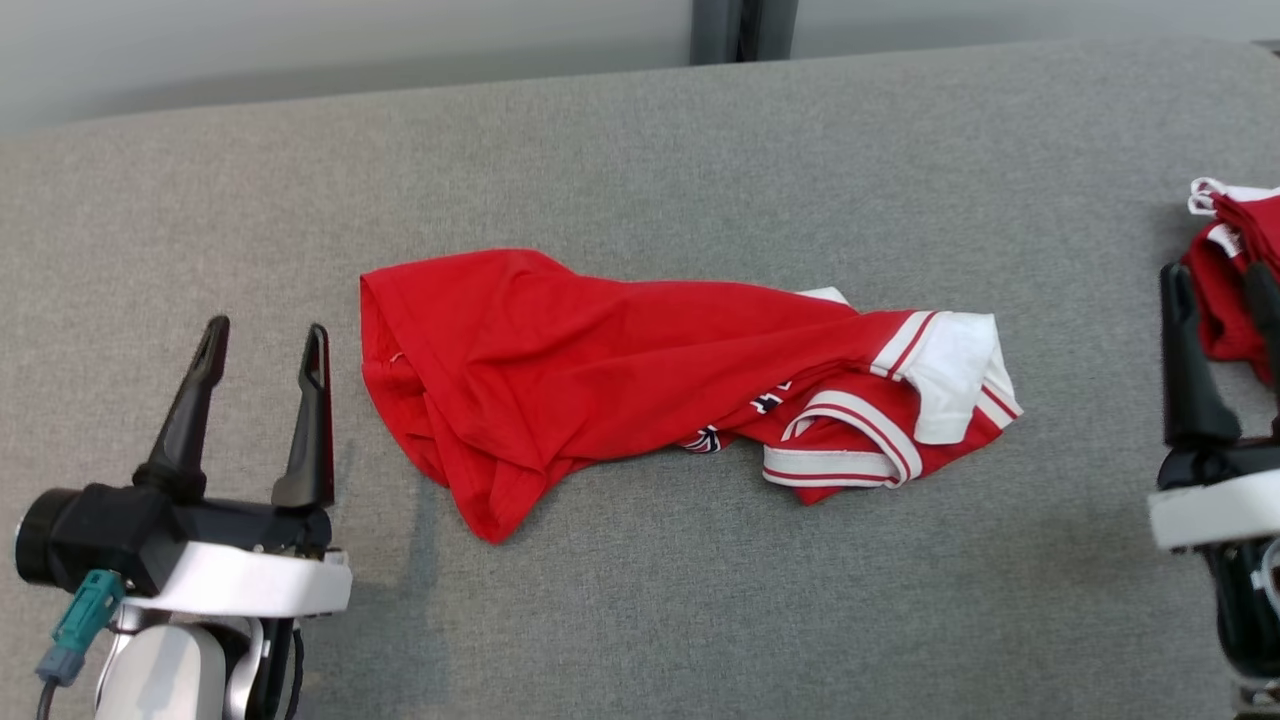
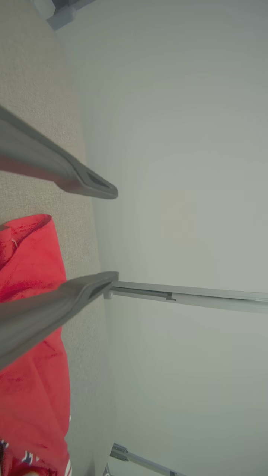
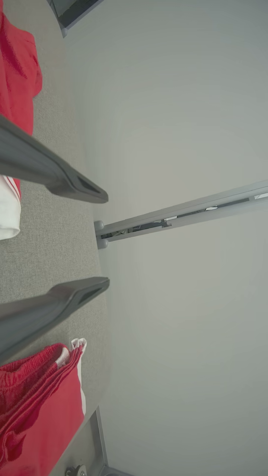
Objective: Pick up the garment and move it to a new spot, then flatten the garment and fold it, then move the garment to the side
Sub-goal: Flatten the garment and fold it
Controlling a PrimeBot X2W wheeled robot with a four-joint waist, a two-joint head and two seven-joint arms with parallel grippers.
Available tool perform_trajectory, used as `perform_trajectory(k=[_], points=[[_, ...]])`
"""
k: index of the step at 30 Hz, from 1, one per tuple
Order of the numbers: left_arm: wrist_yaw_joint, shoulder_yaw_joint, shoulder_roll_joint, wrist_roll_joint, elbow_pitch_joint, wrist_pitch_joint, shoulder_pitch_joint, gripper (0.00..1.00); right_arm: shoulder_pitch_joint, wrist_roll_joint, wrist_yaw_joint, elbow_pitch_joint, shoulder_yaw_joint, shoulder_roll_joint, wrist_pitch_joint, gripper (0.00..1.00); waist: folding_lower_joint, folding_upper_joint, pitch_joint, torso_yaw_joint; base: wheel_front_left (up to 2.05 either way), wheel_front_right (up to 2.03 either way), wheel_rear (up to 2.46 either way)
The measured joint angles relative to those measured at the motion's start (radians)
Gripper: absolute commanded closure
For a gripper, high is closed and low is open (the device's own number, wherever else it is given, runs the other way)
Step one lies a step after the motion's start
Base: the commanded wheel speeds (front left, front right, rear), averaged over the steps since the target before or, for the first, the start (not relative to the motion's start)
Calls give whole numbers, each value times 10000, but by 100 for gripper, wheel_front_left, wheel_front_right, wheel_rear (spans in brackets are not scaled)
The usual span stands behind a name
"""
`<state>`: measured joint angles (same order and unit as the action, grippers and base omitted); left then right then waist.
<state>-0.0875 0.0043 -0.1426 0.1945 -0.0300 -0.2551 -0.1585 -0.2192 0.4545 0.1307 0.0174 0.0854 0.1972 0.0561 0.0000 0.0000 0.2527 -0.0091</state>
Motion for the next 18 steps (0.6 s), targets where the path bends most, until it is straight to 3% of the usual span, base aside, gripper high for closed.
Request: perform_trajectory(k=[7, 18], points=[[100, -107, 69, 15, 48, 174, 696, 0, 1106, -1248, 2, 510, -616, -309, 293, 0, 0, 0, -613, -134, 0, 0, 0], [184, -389, 163, 102, 284, 456, 1199, 0, 1770, -1360, 0, 614, -1035, -389, 558, 0, 0, 0, -1059, -118, 0, 0, 0]])
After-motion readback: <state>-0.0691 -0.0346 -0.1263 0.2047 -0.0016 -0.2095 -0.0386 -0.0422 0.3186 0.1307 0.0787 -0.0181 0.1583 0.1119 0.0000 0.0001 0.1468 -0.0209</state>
